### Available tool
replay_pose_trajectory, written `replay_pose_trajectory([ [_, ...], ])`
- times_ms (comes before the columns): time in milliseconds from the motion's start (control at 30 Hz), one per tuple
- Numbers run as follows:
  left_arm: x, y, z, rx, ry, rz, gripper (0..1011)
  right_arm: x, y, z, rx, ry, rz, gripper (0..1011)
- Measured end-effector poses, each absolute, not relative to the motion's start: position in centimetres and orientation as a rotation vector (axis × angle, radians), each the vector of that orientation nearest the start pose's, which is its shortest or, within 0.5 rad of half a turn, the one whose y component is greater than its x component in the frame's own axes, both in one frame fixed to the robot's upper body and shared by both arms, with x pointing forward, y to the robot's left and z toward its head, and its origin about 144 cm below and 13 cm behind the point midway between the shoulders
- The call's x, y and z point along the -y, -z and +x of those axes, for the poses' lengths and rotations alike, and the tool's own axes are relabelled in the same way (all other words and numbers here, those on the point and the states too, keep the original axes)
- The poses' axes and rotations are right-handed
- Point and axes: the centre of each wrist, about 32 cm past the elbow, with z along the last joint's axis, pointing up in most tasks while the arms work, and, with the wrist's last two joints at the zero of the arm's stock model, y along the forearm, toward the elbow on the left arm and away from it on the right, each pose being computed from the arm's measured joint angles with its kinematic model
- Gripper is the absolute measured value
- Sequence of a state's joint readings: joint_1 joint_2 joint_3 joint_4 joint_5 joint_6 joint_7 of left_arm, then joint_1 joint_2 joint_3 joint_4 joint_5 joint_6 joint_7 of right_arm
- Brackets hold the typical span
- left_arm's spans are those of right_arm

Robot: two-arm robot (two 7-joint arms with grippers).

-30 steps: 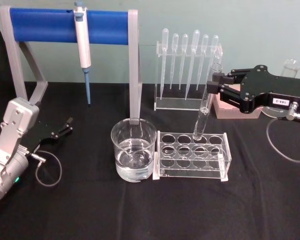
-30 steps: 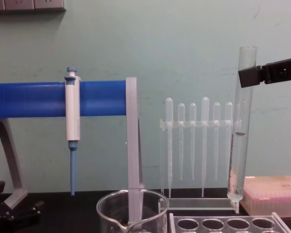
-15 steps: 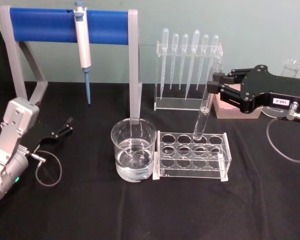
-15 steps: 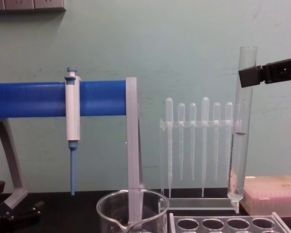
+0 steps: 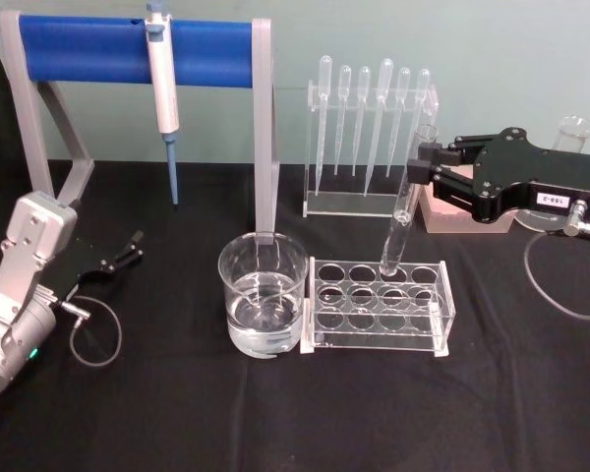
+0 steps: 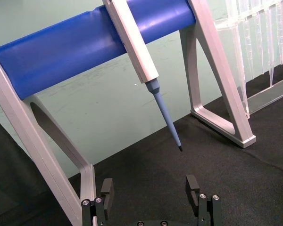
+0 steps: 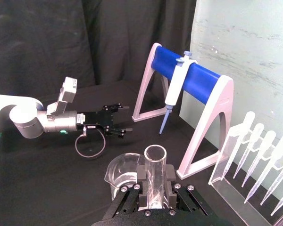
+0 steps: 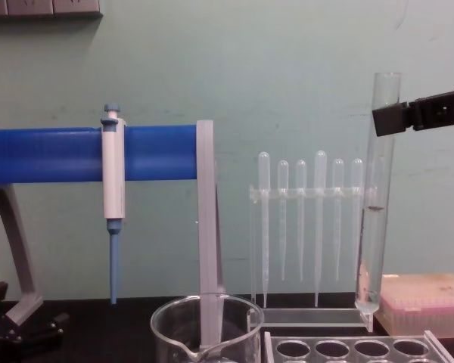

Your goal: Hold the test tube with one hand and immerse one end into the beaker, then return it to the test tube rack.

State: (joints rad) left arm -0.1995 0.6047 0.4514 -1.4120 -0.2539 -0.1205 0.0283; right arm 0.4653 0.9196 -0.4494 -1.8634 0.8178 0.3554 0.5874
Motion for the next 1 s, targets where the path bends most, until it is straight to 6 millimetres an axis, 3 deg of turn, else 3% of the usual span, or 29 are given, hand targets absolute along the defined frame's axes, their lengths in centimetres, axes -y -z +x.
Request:
replay_pose_trajectory([
  [1000,-30.97,-113.98,48.86,0.285,-1.248,0.304,1000,30.88,-135.64,49.3,0.069,0.527,-0.229,221],
])
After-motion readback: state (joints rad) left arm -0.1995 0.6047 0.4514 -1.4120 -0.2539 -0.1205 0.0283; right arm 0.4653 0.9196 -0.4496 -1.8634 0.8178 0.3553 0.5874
